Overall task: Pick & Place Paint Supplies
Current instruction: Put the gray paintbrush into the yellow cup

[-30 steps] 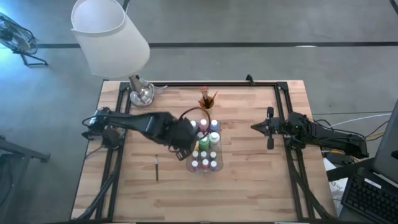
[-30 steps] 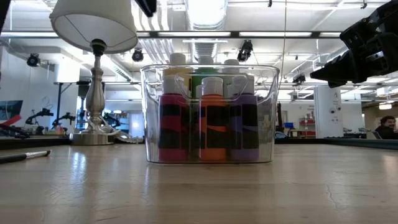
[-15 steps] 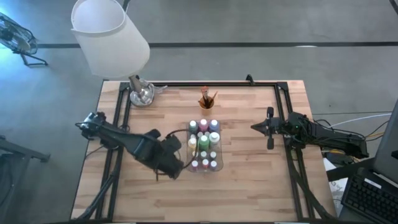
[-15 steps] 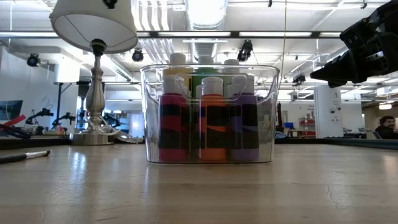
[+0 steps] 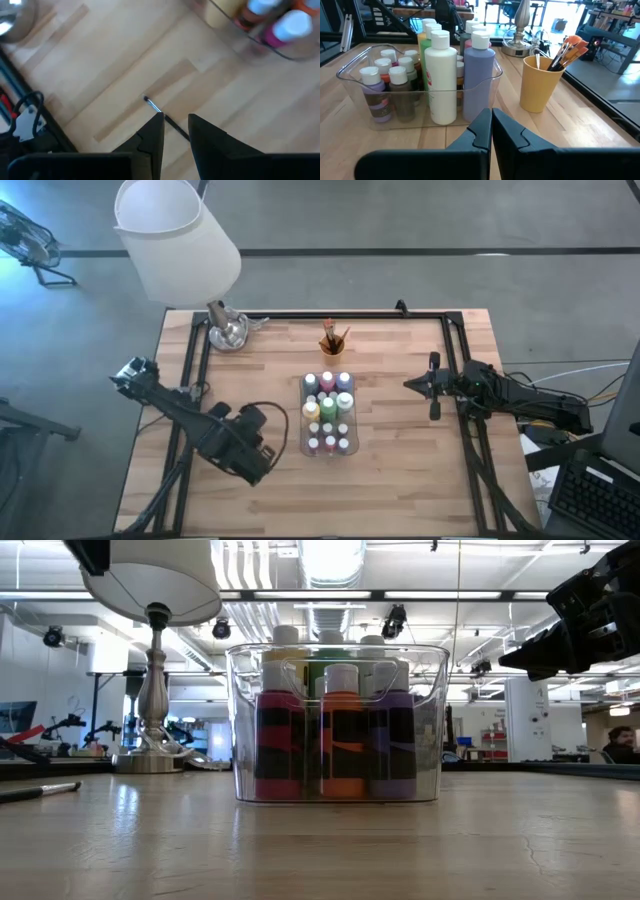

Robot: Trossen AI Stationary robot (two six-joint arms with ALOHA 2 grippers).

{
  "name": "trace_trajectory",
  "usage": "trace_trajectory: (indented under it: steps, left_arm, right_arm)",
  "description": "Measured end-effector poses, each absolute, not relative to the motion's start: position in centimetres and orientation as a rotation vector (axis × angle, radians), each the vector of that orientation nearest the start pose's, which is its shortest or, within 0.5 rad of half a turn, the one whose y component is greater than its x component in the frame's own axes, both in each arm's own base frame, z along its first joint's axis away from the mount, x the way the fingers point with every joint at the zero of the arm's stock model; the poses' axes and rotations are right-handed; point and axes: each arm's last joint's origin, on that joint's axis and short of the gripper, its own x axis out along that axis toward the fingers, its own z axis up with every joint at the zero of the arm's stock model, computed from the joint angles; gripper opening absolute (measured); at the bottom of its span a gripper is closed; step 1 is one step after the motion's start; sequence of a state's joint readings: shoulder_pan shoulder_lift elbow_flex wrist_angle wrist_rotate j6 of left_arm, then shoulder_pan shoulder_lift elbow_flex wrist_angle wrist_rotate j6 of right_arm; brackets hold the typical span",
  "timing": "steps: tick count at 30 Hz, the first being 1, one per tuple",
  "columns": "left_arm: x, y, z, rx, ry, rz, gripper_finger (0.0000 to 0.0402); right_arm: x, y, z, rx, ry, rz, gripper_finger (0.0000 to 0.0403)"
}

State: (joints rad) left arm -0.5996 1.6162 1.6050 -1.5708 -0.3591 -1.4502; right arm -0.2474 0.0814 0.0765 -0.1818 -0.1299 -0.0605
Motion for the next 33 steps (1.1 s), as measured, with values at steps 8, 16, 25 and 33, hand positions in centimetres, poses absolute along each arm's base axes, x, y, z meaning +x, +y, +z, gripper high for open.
trace_trajectory:
  steps: [8,16,25,33]
  left_arm:
    - [21.4,-13.3,29.5,-0.513,1.057,0.981,0.0094]
    - [19.7,-11.7,24.8,-0.744,0.964,1.034,0.0094]
    - [18.1,-9.7,19.7,-0.968,0.911,1.027,0.0094]
    - [18.0,-8.3,18.2,-0.972,1.015,1.015,0.0094]
  right_arm:
    - [9.5,-2.0,16.6,-0.025,0.187,-0.111,0.0008]
    - [9.5,-2.0,16.6,-0.025,0.187,-0.112,0.0008]
    - [9.5,-2.0,16.6,-0.025,0.187,-0.111,0.0008]
    - [9.5,-2.0,16.6,-0.025,0.187,-0.112,0.0008]
